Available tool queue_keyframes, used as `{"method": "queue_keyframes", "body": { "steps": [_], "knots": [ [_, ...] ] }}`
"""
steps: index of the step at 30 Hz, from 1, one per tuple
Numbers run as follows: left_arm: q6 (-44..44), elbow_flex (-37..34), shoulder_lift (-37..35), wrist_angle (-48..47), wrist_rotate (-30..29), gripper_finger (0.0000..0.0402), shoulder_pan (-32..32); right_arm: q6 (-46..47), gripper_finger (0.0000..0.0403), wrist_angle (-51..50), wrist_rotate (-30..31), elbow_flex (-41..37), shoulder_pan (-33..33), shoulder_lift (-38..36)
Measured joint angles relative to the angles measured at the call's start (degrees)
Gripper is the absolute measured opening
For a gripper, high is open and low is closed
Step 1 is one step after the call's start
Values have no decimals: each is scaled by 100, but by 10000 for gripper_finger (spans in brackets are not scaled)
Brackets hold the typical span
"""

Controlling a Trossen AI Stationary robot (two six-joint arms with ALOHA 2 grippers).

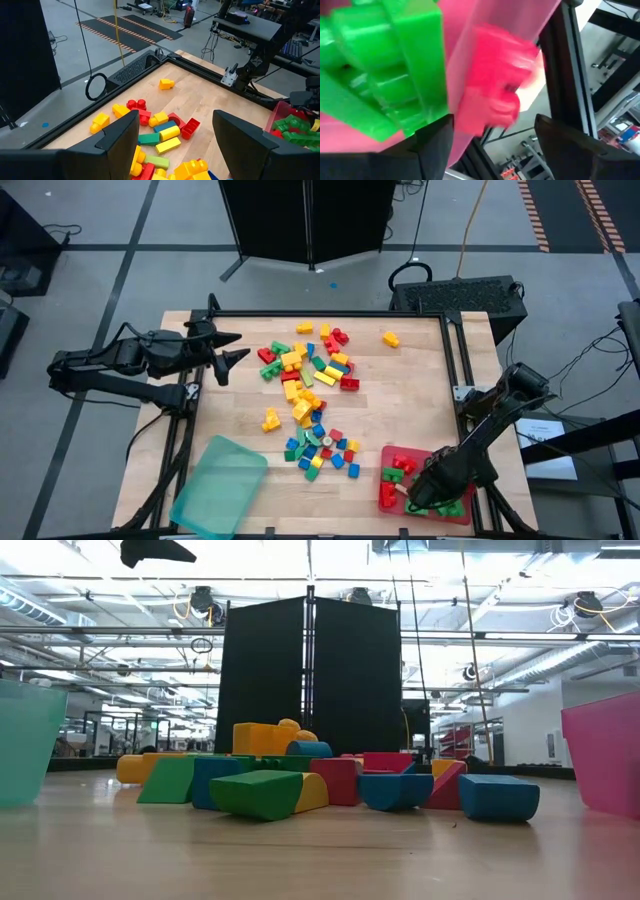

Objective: Sort blocks by size
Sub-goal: Put the 2-stud red game piece into the pink bin

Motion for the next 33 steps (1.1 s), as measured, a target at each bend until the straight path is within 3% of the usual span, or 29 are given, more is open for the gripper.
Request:
{"method": "queue_keyframes", "body": {
  "steps": [8, 10, 16, 21, 25, 33],
  "knots": [
    [21, 0, -2, 0, -4, 255, 0, -190, 263, 31, 58, 69, -187, -7],
    [37, 0, -2, 0, -4, 255, 0, -203, 259, -111, 368, 231, -284, -8],
    [48, 0, -2, 2, -8, 255, 0, 7, 256, -780, 2625, 1130, -843, -319],
    [48, 0, -2, 2, -18, 255, 0, -595, 256, -899, 4525, 1620, -1874, -722],
    [50, 0, -2, 2, -24, 255, 0, -2361, 256, -619, 5314, 1786, -3106, -780],
    [48, 0, -2, 0, -26, 255, 0, -8643, 256, 1377, 5299, 1794, -5110, -332]
  ]
}}
